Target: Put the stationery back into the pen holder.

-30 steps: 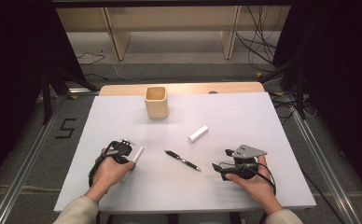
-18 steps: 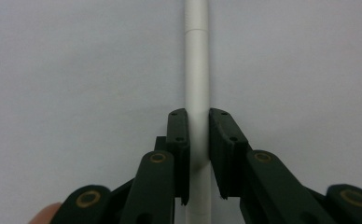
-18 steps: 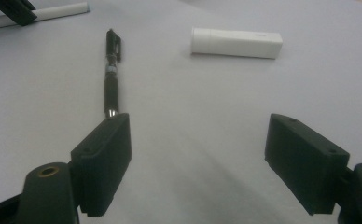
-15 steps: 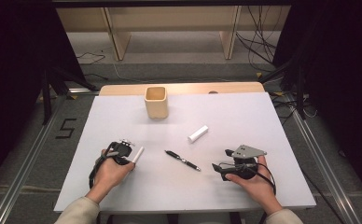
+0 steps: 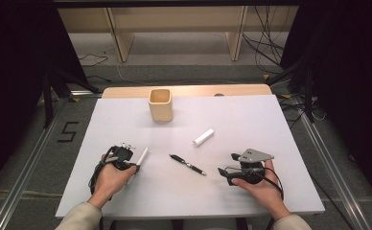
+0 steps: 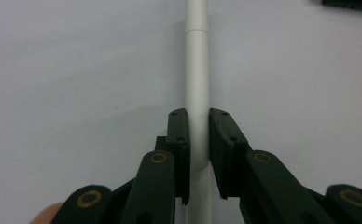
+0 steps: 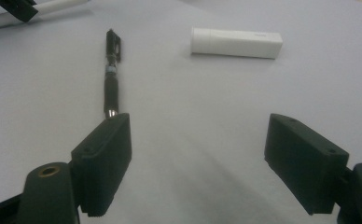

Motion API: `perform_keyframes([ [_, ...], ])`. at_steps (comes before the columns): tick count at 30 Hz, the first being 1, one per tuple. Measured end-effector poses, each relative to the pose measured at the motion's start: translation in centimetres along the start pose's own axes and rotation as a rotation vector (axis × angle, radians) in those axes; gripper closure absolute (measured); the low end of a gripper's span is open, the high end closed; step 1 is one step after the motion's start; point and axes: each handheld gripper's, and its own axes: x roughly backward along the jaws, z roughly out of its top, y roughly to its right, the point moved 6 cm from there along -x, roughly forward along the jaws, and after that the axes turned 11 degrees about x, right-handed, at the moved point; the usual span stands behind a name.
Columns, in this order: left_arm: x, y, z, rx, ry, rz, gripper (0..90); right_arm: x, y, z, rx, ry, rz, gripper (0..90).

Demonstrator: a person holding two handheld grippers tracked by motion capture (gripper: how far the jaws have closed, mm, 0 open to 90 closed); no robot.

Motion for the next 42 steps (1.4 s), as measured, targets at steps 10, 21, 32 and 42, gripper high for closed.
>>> perform_keyframes([
  [10, 0.7, 0.2, 0.9, -0.023, 0.144, -0.045, 78.7, 0.0, 0.0, 0.0, 0.002, -0.002, -0.001, 23.8],
  [21, 1.6, 0.3, 1.9, -0.023, 0.316, -0.087, 78.7, -0.1, 0.0, 0.0, 0.003, -0.001, -0.001, 23.8],
  [32, 2.2, 0.1, 2.5, -0.032, 0.446, -0.109, 78.7, -0.1, 0.0, 0.0, 0.004, -0.001, -0.004, 23.8],
  [42, 3.0, 1.4, 2.9, -0.047, 0.54, -0.159, 78.7, -0.2, -0.1, 0.4, -0.002, 0.013, -0.001, 24.6],
])
